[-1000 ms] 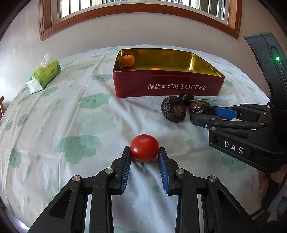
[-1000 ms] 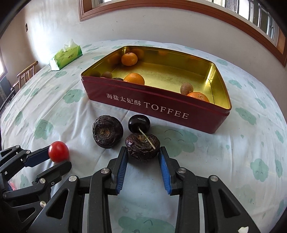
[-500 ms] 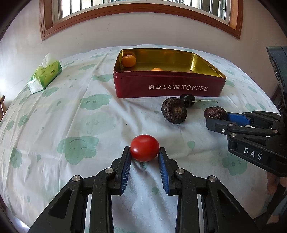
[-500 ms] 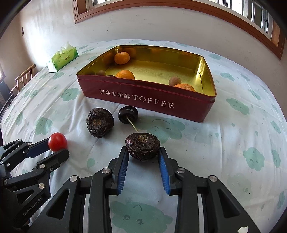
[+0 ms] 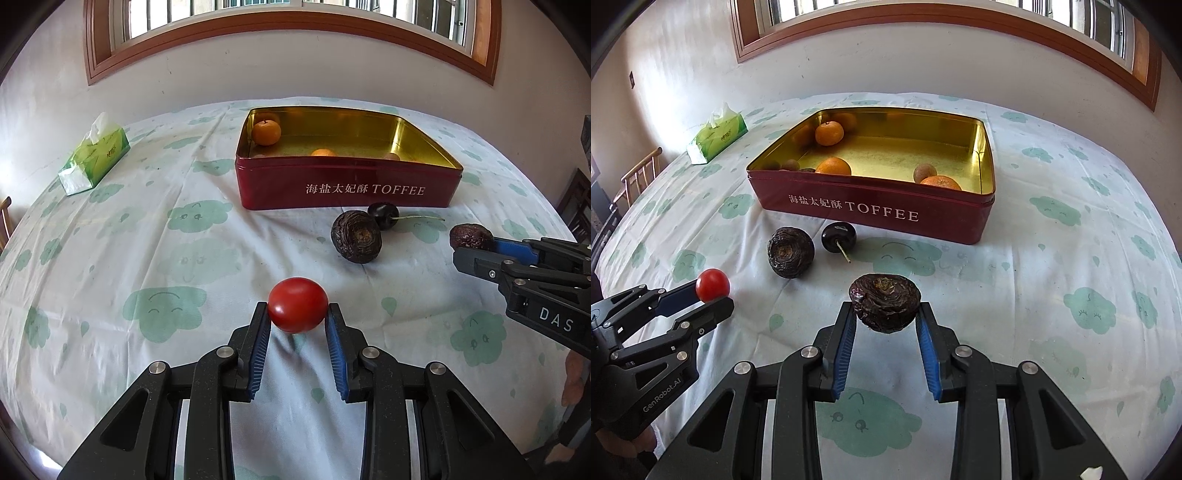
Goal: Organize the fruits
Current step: 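Grasp a dark brown fruit with the right tool while the left tool holds the tomato, then carry the tomato in the left tool and dark fruit in the right tool over the tin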
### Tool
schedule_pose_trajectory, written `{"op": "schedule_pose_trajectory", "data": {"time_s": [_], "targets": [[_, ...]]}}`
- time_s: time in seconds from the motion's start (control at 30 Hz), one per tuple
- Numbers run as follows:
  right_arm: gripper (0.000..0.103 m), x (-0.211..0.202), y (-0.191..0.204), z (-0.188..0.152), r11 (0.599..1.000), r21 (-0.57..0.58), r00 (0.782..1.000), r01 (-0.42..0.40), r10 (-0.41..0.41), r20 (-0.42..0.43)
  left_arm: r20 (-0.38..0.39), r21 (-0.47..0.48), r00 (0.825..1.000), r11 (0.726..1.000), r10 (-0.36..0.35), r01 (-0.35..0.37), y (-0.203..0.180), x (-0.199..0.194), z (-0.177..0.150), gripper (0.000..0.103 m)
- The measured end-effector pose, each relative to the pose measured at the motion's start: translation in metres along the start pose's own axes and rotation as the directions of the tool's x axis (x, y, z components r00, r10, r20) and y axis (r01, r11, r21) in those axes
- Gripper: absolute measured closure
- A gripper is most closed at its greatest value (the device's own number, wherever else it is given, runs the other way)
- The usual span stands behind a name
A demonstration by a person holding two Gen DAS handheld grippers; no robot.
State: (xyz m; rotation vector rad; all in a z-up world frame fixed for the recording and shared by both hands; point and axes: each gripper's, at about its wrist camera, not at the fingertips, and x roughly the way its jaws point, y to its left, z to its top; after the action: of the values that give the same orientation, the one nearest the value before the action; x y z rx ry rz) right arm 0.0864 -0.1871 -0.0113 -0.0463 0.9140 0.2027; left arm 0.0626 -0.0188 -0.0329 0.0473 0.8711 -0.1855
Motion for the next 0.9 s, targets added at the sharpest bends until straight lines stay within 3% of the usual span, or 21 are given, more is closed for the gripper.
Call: {"op": "schedule_pose_trajectory", "data": {"time_s": [0.57, 0.9], "targets": [[0.072, -0.024, -0.009, 0.007, 0.999, 0.037, 0.999, 0.002, -0.004, 0.048, 0.029, -0.007, 1.000, 1.000, 0.002, -0.002, 0.002, -0.010, 0.007, 0.072], [0.072, -0.036, -0.016, 0.021, 0.999, 0.052, 0.996, 0.002, -0.007, 0.092, 0.073, -0.023, 0.997, 1.000, 0.006, -0.004, 0.011, -0.021, 0.030, 0.072]]}}
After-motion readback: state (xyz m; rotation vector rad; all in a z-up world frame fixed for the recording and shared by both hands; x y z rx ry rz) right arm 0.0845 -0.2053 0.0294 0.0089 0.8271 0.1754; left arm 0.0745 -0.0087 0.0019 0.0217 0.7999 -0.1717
